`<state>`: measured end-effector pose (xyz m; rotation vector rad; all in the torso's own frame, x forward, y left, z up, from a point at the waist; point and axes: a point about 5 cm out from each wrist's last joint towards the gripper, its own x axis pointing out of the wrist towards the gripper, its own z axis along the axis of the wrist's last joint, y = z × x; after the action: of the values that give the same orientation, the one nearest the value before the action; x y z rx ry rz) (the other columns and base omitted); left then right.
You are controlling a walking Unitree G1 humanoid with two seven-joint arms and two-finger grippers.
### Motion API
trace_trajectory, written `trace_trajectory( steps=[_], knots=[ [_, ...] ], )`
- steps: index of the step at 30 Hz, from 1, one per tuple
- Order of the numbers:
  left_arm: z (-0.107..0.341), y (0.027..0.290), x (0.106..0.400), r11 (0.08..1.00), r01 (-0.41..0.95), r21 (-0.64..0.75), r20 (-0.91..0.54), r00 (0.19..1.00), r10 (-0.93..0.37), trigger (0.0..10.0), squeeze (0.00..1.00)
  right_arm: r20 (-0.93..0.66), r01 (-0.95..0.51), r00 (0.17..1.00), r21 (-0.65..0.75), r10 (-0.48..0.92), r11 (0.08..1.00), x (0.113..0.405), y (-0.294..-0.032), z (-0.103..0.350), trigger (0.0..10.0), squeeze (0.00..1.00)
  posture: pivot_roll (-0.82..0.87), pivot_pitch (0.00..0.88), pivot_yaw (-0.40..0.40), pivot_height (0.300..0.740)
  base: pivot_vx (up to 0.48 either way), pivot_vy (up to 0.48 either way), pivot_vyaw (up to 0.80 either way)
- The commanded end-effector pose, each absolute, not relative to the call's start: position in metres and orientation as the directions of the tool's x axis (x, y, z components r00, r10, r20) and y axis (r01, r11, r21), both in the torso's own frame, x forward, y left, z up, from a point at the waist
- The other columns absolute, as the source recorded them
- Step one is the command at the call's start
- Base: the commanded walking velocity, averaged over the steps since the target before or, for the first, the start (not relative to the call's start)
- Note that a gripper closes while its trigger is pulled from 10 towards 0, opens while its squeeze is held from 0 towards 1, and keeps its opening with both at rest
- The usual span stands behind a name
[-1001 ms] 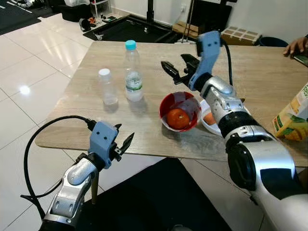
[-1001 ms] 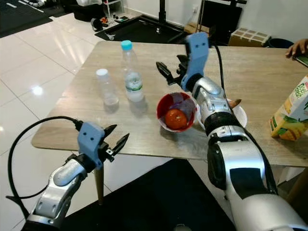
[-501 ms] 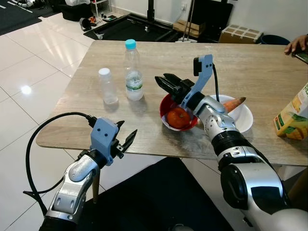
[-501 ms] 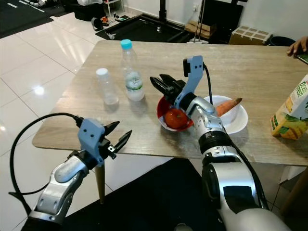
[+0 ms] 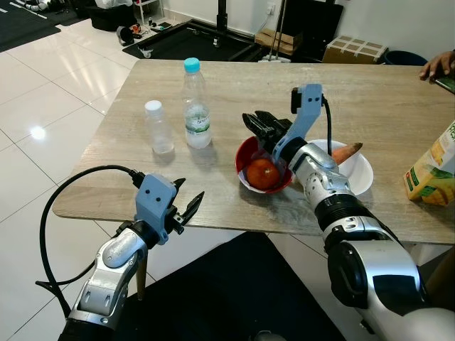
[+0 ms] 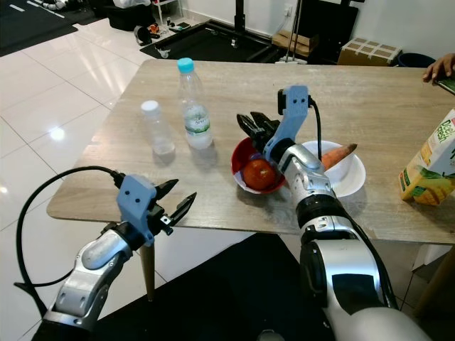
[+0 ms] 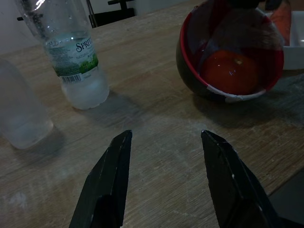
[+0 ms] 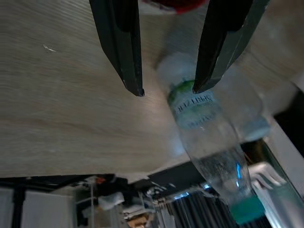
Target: Restocking fridge
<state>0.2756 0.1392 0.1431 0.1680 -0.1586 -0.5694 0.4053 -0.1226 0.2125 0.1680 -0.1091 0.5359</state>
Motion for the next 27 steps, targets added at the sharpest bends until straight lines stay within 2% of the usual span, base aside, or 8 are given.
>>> trace_trajectory(
  steps=[1,4,6,10,23,27],
  knots=[
    [0.147,0.136,0.273,0.828,0.529,0.186,0.141,0.82,-0.555,10.0,0.0,0.099,-0.503,0.864,0.125,0.494,0.855,0.405,-0.121,0.202,10.0,0.0,-0.12,0.138,0.017,0.74,0.0,0.0,0.0],
    [0.153,0.134,0.273,0.823,0.541,0.175,0.181,0.804,-0.567,10.0,0.0,0.087,-0.484,0.875,0.11,0.477,0.868,0.406,-0.119,0.201,10.0,0.0,-0.12,0.142,0.017,0.74,0.0,0.0,0.0],
    [0.163,0.127,0.269,0.797,0.58,0.167,0.248,0.758,-0.604,10.0,0.0,0.079,-0.466,0.884,0.089,0.46,0.88,0.407,-0.114,0.202,10.0,0.0,-0.12,0.145,0.015,0.74,0.0,0.0,0.0],
    [0.169,0.123,0.267,0.781,0.6,0.171,0.278,0.731,-0.623,10.0,0.0,0.076,-0.457,0.889,0.08,0.452,0.886,0.409,-0.108,0.205,10.0,0.0,-0.12,0.149,0.011,0.74,0.0,0.0,0.0],
    [0.168,0.126,0.266,0.793,0.584,0.175,0.278,0.743,-0.609,10.0,0.0,0.061,-0.519,0.853,0.0,0.518,0.855,0.408,-0.066,0.216,10.0,0.0,-0.11,0.156,-0.005,0.74,0.0,0.0,0.0],
    [0.168,0.127,0.266,0.794,0.582,0.174,0.277,0.745,-0.607,10.0,0.0,0.055,-0.53,0.846,-0.016,0.53,0.848,0.407,-0.061,0.215,10.0,0.0,-0.11,0.157,-0.007,0.74,0.0,0.0,0.0]
  ],
)
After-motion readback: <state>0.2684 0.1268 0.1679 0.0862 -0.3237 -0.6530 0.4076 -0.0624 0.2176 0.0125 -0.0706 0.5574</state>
